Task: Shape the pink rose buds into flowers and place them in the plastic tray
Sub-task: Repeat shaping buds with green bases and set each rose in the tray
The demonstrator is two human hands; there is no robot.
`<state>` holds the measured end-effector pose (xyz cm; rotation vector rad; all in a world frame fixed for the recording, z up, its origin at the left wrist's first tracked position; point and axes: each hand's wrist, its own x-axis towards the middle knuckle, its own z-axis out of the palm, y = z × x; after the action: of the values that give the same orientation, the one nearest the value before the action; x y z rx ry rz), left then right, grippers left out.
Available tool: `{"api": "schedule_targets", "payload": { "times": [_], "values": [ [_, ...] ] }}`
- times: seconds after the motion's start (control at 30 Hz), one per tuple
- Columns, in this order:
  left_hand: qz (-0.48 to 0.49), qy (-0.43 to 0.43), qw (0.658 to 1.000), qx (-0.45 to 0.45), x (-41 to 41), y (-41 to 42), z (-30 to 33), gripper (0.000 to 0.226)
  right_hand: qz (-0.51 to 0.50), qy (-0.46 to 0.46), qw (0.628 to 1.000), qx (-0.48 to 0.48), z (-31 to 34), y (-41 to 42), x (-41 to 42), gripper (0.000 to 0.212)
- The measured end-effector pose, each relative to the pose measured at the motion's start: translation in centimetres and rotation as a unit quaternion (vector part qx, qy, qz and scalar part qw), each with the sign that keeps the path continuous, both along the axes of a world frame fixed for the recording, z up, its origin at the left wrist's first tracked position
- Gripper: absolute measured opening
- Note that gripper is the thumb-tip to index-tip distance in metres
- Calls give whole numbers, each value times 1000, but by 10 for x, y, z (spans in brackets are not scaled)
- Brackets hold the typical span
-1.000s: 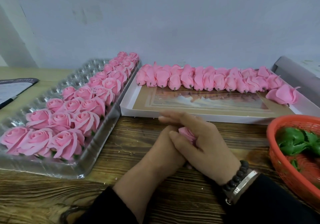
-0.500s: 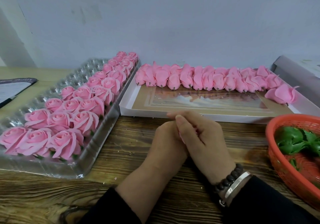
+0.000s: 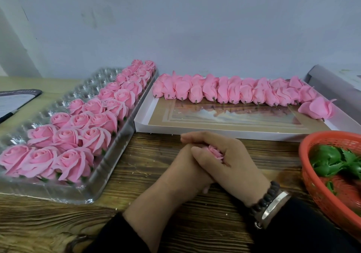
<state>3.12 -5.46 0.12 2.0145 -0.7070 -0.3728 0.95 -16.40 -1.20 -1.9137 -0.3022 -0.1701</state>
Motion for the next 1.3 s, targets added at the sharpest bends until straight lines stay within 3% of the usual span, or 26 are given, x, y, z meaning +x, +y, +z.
{"api": "schedule_targets", "payload": {
  "times": [0.1,0.23,0.4,0.5,0.8,0.9,1.03,1.17,1.3],
  "values": [
    [39,-94,994,31,5,-1,-8,6,-46,-55,997,-26,-2,-2,2,40],
    [91,-140,986,22,7,-4,-16,14,-97,-86,992,2,-4,5,2,36],
    [110,-62,989,-83,0,-7,-16,8,-120,-95,988,-25,-8,11,3,32],
    [78,-10,989,-125,-3,-10,-9,23,-97,-86,991,-19,-6,7,5,30],
    [49,17,997,-65,-3,-9,-11,34,-17,-28,997,-63,0,0,2,31],
    [22,-50,998,-24,0,-10,-13,40,-2,-30,997,-64,0,0,1,32],
    [10,-126,991,38,3,-11,-14,16,12,-50,996,-74,-1,-2,2,36],
    [34,-46,998,-4,1,-9,-15,29,11,-32,998,-48,-3,-1,0,34],
    [40,31,996,-77,1,-3,-10,25,-38,-82,994,59,-2,-2,2,30]
  ]
}}
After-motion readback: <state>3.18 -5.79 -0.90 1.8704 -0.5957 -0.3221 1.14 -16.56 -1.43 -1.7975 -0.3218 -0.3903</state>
